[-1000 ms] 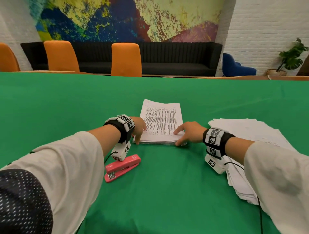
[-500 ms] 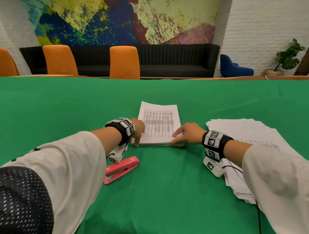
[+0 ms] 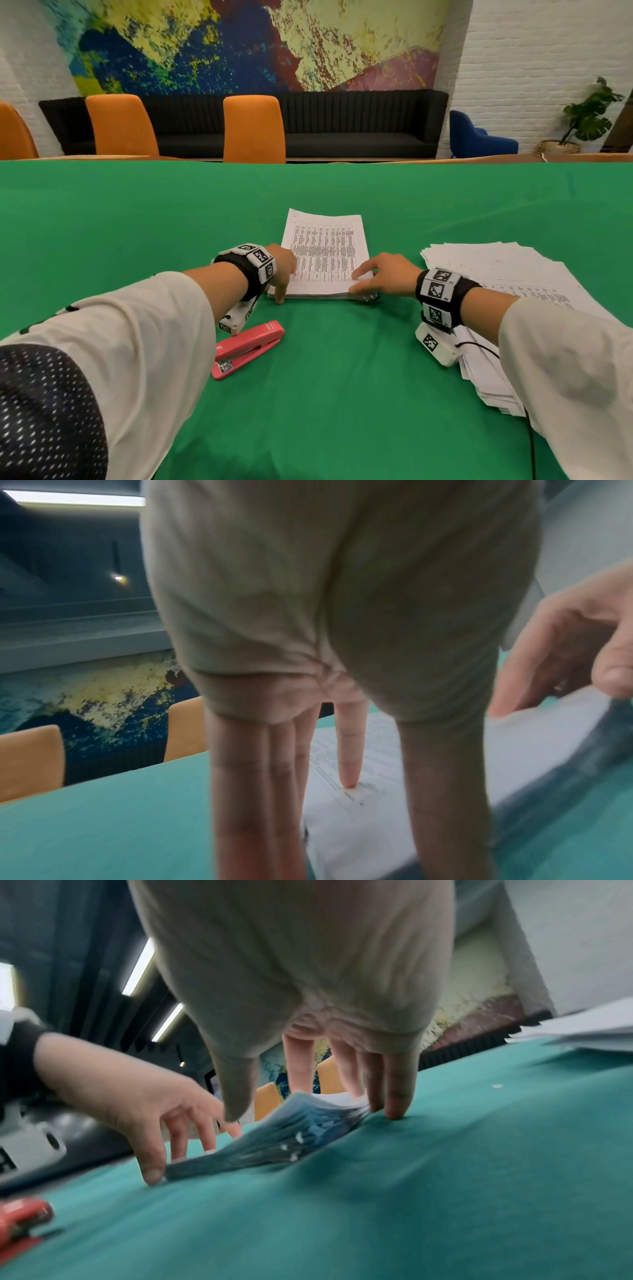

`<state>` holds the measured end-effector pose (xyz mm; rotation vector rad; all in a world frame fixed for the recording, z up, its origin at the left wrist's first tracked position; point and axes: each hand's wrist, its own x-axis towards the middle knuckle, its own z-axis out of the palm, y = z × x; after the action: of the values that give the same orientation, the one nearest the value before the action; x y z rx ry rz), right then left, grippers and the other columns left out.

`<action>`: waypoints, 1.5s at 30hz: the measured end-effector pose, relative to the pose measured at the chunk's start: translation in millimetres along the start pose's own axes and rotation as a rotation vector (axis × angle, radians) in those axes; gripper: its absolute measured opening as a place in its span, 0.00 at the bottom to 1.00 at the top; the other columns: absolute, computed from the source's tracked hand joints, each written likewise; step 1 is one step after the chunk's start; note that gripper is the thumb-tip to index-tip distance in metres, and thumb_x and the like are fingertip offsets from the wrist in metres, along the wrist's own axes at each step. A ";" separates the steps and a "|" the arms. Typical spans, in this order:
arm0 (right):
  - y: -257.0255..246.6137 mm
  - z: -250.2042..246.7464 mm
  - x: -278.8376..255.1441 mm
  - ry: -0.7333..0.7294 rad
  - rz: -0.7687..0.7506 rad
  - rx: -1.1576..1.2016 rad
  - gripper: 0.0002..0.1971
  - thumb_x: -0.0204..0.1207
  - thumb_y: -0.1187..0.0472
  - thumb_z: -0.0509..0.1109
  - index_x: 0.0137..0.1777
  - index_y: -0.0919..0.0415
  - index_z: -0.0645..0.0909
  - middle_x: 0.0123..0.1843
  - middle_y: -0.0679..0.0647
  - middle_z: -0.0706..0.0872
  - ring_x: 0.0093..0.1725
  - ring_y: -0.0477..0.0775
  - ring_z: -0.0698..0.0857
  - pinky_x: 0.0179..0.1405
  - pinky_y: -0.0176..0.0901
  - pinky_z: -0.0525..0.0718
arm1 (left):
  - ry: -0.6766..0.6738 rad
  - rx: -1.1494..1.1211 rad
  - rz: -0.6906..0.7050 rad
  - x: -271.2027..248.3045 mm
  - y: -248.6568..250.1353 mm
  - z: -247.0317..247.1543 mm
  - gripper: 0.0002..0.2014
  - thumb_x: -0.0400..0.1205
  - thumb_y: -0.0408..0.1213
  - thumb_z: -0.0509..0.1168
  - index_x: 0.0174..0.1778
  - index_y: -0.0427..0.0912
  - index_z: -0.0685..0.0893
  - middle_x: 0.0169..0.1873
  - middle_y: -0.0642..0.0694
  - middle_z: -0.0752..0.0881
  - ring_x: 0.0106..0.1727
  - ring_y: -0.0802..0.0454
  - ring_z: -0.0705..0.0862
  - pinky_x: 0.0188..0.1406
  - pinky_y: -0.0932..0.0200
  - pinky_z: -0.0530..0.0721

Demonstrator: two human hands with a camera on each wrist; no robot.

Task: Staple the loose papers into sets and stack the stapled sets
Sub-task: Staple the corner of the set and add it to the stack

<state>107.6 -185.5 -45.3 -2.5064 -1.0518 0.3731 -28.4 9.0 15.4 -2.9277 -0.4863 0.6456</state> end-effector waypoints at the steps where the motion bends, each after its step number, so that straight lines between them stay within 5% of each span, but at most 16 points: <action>1: 0.4 -1.7 -1.9 0.027 -0.003 0.023 0.30 0.73 0.38 0.81 0.72 0.50 0.86 0.77 0.51 0.84 0.70 0.52 0.82 0.70 0.44 0.77 | 0.001 -0.004 0.008 -0.6 -1.4 -0.8 0.40 0.79 0.42 0.81 0.86 0.43 0.71 0.74 0.42 0.83 0.60 0.44 0.86 0.51 0.59 0.83; 3: 4.3 -9.8 -6.1 0.132 0.009 0.068 0.32 0.76 0.41 0.80 0.76 0.54 0.82 0.81 0.53 0.80 0.79 0.55 0.78 0.77 0.48 0.73 | 0.025 -0.031 0.015 -1.6 -6.4 -3.7 0.36 0.81 0.49 0.79 0.84 0.43 0.74 0.73 0.43 0.84 0.58 0.47 0.87 0.53 0.58 0.83; 7: 36.6 -40.7 -20.0 0.232 0.188 0.124 0.40 0.76 0.42 0.80 0.83 0.60 0.74 0.85 0.59 0.74 0.81 0.61 0.75 0.81 0.56 0.74 | 0.076 -0.134 0.029 -4.4 -21.4 -4.8 0.25 0.81 0.61 0.74 0.60 0.41 0.90 0.49 0.48 0.93 0.46 0.51 0.94 0.40 0.57 0.91; 10: 75.7 -64.9 -45.4 0.157 0.383 0.000 0.44 0.77 0.39 0.79 0.87 0.61 0.68 0.87 0.62 0.70 0.83 0.66 0.72 0.82 0.61 0.72 | -0.035 -0.150 0.064 -19.9 -26.7 4.3 0.26 0.77 0.65 0.75 0.50 0.42 0.92 0.41 0.52 0.93 0.42 0.52 0.94 0.46 0.49 0.95; 13: 104.5 -75.0 -79.9 0.001 0.512 -0.133 0.45 0.78 0.34 0.74 0.86 0.63 0.68 0.87 0.61 0.70 0.83 0.63 0.72 0.83 0.58 0.70 | -0.089 -0.023 0.077 -42.5 -25.6 22.1 0.28 0.73 0.67 0.77 0.45 0.42 0.92 0.34 0.53 0.92 0.35 0.53 0.92 0.32 0.58 0.90; 16: 111.1 -63.3 -112.6 -0.170 0.530 -0.221 0.51 0.74 0.28 0.73 0.87 0.60 0.64 0.88 0.59 0.70 0.82 0.62 0.73 0.84 0.60 0.69 | -0.010 0.147 0.090 -58.7 -18.7 45.4 0.19 0.75 0.57 0.78 0.42 0.43 0.90 0.32 0.53 0.89 0.32 0.54 0.85 0.29 0.61 0.79; 18: 107.8 -54.4 -131.8 -0.187 0.467 -0.257 0.52 0.72 0.30 0.77 0.89 0.54 0.62 0.88 0.55 0.69 0.82 0.60 0.73 0.84 0.60 0.70 | 0.094 0.220 0.130 -67.5 -14.1 58.6 0.11 0.77 0.50 0.75 0.48 0.47 0.88 0.38 0.55 0.87 0.39 0.52 0.86 0.34 0.58 0.82; 22: 90.3 -47.3 -170.0 -0.249 0.264 -0.278 0.45 0.72 0.46 0.85 0.86 0.45 0.66 0.87 0.47 0.70 0.82 0.54 0.72 0.85 0.57 0.68 | 0.202 0.193 0.364 -74.8 -10.5 75.4 0.10 0.79 0.55 0.71 0.55 0.63 0.87 0.38 0.60 0.83 0.43 0.54 0.84 0.40 0.57 0.80; 25: 76.1 -38.4 -191.8 -0.283 0.133 -0.356 0.39 0.77 0.55 0.79 0.86 0.44 0.67 0.86 0.44 0.71 0.82 0.49 0.71 0.86 0.52 0.67 | 0.232 0.198 0.498 -78.4 -12.9 78.5 0.17 0.81 0.42 0.69 0.60 0.69 0.87 0.59 0.64 0.85 0.61 0.57 0.85 0.62 0.51 0.83; 28: 62.6 -31.1 -208.6 -0.256 0.019 -0.380 0.33 0.78 0.45 0.77 0.82 0.38 0.71 0.82 0.38 0.75 0.78 0.44 0.75 0.82 0.49 0.72 | 0.282 0.057 0.450 -90.2 -10.7 72.5 0.15 0.85 0.45 0.68 0.63 0.69 0.87 0.73 0.60 0.77 0.70 0.55 0.80 0.72 0.50 0.79; 30: 51.4 -26.4 -216.4 -0.286 -0.059 -0.403 0.30 0.77 0.39 0.76 0.79 0.36 0.74 0.79 0.34 0.77 0.74 0.40 0.76 0.79 0.46 0.73 | 0.353 0.015 0.299 -96.2 -6.6 69.7 0.14 0.86 0.56 0.66 0.67 0.66 0.83 0.66 0.56 0.80 0.62 0.53 0.83 0.63 0.51 0.83; 32: 38.5 -19.6 -220.5 -0.314 -0.153 -0.411 0.28 0.78 0.39 0.75 0.78 0.36 0.76 0.78 0.32 0.78 0.73 0.38 0.76 0.78 0.45 0.74 | 0.378 0.056 0.106 -98.7 -0.1 69.6 0.24 0.84 0.69 0.61 0.71 0.61 0.79 0.59 0.50 0.85 0.54 0.48 0.85 0.51 0.52 0.83; 36: 10.8 0.9 -217.9 -0.386 -0.311 -0.338 0.31 0.78 0.37 0.75 0.80 0.39 0.75 0.83 0.37 0.74 0.79 0.42 0.74 0.81 0.46 0.71 | 0.282 0.053 0.020 -94.4 13.8 85.8 0.39 0.78 0.80 0.56 0.78 0.58 0.74 0.61 0.44 0.89 0.54 0.43 0.88 0.49 0.49 0.82; 39: -6.3 12.9 -208.9 -0.430 -0.421 -0.304 0.29 0.79 0.42 0.77 0.80 0.40 0.78 0.85 0.41 0.73 0.82 0.44 0.72 0.82 0.44 0.68 | 0.222 -0.093 0.016 -88.0 17.8 96.0 0.32 0.80 0.70 0.65 0.78 0.62 0.73 0.61 0.46 0.88 0.46 0.46 0.83 0.45 0.53 0.82; 42: -15.9 16.9 -198.4 -0.447 -0.471 -0.235 0.26 0.81 0.44 0.77 0.78 0.41 0.80 0.85 0.42 0.73 0.82 0.43 0.71 0.81 0.42 0.67 | 0.202 -0.249 0.074 -86.9 9.9 97.1 0.30 0.81 0.54 0.70 0.80 0.66 0.69 0.48 0.50 0.85 0.38 0.52 0.84 0.32 0.57 0.77; 45: -14.0 23.7 -185.9 -0.363 -0.418 -0.256 0.37 0.80 0.37 0.74 0.87 0.40 0.66 0.91 0.44 0.61 0.88 0.46 0.61 0.86 0.45 0.62 | 0.205 -0.253 0.163 -87.3 -2.0 98.9 0.40 0.81 0.50 0.71 0.84 0.70 0.55 0.37 0.50 0.86 0.34 0.50 0.86 0.35 0.52 0.85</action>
<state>-37.0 -305.4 -43.1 -2.3891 -1.8274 0.6116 -146.0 -14.7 -39.5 -3.2515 -0.3311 0.3111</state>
